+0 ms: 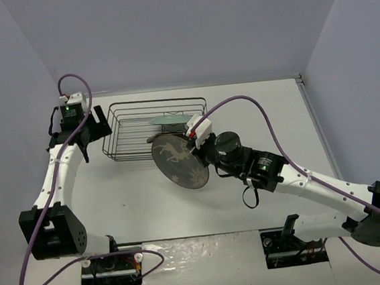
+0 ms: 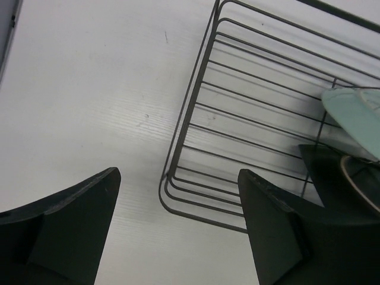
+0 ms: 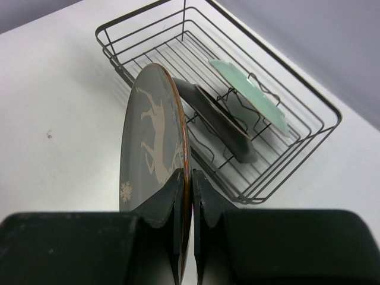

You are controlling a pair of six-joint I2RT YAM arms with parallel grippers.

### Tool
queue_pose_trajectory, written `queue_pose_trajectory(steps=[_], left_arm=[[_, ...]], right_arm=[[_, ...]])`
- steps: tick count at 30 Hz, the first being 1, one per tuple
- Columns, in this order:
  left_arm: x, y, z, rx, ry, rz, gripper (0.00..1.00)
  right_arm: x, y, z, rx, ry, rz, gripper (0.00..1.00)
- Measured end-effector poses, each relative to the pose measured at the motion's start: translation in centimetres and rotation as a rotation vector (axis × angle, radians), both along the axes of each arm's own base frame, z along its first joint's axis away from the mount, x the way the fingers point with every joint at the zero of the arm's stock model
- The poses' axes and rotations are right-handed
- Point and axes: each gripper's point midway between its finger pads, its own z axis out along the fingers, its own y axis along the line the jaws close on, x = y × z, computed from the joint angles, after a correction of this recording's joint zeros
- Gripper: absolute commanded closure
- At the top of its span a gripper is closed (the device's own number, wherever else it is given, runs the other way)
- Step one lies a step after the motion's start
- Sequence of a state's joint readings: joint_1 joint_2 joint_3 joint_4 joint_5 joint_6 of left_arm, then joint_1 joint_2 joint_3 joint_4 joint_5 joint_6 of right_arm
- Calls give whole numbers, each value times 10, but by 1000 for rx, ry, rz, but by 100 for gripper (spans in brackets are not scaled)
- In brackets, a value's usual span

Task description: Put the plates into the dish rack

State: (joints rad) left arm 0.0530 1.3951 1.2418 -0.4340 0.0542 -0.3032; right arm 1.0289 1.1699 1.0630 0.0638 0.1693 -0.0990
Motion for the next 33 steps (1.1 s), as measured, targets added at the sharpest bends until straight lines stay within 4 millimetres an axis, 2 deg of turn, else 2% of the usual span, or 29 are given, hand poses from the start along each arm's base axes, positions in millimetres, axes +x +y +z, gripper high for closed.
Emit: queue_pose_trajectory(steps=[5,8,13,15,21,27,33], left_arm=[[7,13,-19,34,38,-49,37],[8,10,-24,36,30,-103,43],[17,8,-32,49,31,-147,55],[19,10,-41,52,56,-153,61],[24,6,-67,32,116,-188,68],[28,1,-71,17,114,-221,100],[30,0,-73,21,118,-235,100]], right_arm=[[5,9,10,-125,-132,70,100],[8,21,15,-188,-191,115,100],[12,32,35,-260,-315,174,100],[14,33,43,-291,-369,190,100],[24,44,60,-379,-480,229,100],[22,53,47,-516,-561,347,100],[18,61,29,-616,-585,446,100]])
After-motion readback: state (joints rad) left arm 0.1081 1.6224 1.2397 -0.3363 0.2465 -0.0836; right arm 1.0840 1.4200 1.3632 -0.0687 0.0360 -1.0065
